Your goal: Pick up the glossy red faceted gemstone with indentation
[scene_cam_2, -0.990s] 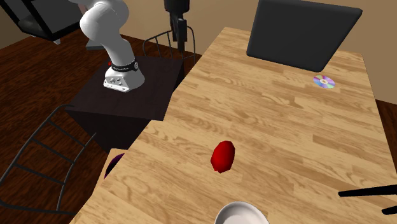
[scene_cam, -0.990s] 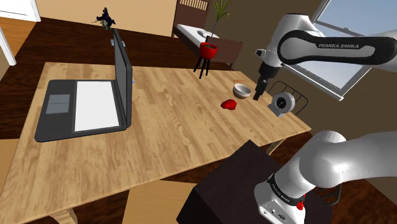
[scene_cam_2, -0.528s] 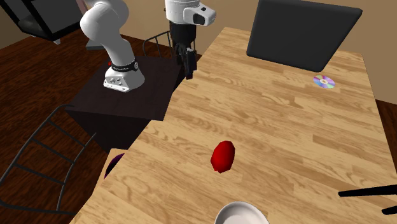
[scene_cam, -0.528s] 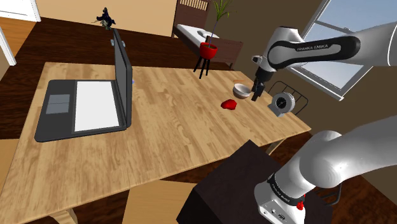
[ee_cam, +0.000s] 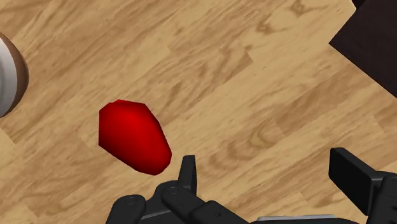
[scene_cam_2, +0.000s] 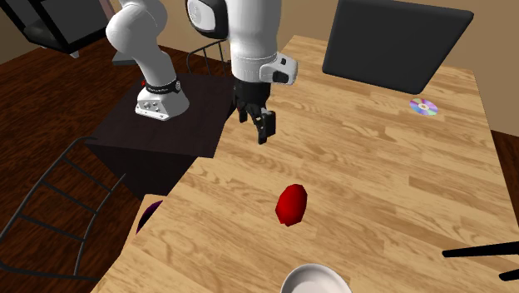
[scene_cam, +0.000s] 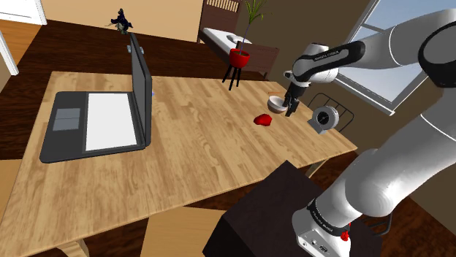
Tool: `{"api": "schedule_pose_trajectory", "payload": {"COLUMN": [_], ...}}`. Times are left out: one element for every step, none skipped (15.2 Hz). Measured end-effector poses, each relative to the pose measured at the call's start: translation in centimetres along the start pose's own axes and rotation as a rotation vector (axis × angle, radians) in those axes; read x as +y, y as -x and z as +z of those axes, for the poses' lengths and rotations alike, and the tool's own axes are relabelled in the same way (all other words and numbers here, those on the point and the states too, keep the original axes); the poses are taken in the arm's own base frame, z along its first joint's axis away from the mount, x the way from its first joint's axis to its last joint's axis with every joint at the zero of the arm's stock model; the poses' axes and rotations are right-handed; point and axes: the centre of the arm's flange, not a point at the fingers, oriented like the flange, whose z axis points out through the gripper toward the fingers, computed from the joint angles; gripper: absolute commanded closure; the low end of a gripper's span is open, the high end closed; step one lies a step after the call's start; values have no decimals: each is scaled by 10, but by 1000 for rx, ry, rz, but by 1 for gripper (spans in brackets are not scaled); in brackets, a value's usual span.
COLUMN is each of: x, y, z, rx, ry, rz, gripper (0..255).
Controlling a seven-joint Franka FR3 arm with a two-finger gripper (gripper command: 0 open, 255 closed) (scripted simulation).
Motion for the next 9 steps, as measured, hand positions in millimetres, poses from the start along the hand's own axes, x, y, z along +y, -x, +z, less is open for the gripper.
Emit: {"api": "schedule_pose_trajectory", "payload": {"x": [8,18,29,41,54,65,75,88,96], "y": [3,3,6,7,10,9,9,7,6], "z": [8,16,21,31,39,47,53,61,68], "rx": [2,4,6,6,8,10,12,14,16], "ry": [-3,-4,-7,-8,-10,-12,-14,-15,-18], "rz": [-19,-39,-58,-77,-96,-117,-136,-157,-177], "gripper": [0,0,0,0,0,0,0,0,0]}}
